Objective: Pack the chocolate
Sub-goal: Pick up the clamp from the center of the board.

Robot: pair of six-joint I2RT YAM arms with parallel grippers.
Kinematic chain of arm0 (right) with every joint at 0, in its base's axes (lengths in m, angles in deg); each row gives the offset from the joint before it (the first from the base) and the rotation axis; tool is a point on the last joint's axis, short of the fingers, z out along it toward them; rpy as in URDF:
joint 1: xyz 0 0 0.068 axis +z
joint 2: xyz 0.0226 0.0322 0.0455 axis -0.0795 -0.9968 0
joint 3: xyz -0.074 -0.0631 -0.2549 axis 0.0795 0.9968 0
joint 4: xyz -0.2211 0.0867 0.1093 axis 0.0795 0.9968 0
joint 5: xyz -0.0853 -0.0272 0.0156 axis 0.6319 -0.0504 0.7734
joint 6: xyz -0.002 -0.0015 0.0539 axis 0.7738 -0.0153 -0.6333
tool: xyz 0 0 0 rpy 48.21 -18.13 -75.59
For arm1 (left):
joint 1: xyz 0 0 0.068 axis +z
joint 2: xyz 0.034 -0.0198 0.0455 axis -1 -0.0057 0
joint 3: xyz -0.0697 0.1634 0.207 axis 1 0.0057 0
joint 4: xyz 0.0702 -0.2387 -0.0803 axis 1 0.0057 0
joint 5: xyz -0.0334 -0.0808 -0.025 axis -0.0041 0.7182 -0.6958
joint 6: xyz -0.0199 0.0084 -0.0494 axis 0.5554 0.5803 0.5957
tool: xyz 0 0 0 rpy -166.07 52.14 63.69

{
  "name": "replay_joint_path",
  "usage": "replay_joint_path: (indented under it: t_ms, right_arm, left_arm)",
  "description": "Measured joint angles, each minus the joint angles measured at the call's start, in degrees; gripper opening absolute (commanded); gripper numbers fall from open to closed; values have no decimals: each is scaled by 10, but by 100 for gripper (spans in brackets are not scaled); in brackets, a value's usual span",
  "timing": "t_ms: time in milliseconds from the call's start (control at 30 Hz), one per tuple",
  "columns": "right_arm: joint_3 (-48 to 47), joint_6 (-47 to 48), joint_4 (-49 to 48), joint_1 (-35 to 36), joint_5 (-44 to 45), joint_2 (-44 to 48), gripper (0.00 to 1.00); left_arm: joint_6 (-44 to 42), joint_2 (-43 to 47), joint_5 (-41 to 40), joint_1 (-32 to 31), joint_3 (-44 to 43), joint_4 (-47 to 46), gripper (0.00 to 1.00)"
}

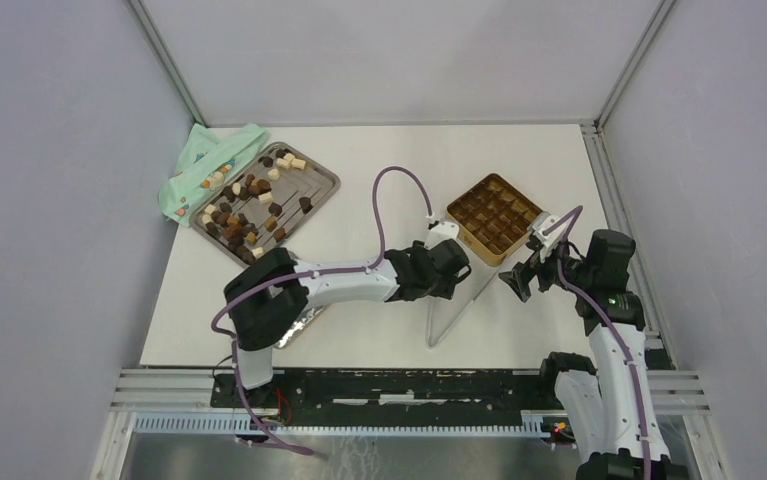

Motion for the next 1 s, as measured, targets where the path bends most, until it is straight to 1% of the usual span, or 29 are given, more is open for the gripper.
replay_joint_path:
  t_ms: [133,267,333,467,600,800,867,933,1000]
  right_arm:
    - [5,0,-1,0,7,0,98]
    - [7,-2,-6,0,8,0,98]
    - [10,-4,-11,0,8,1,98]
    - [16,-9,-14,0,8,6,98]
    - [16,-14,-16,0,7,8,98]
    - [15,-15,-12,-1,1,7,98]
    - [3,-12,4,-1,-13,6,98]
    - [-20,-2,22,-1,-35,6,98]
    - [-53,10,36,-1,-63,8,98]
  left_arm:
    - [-1,-35,-8,2,-24,21,52]
    - [-1,-60,-8,7,-37,34,36]
    - [-1,-68,-7,9,-40,39,28]
    - [-3,-83,-4,12,-48,44,19]
    - [-7,-85,-2,14,-50,49,3]
    - [-14,-85,3,15,-52,54,2]
    - [-15,-82,5,15,-52,57,2]
    - [-17,-64,6,15,-41,58,2]
    - [-19,-27,8,15,-22,61,2]
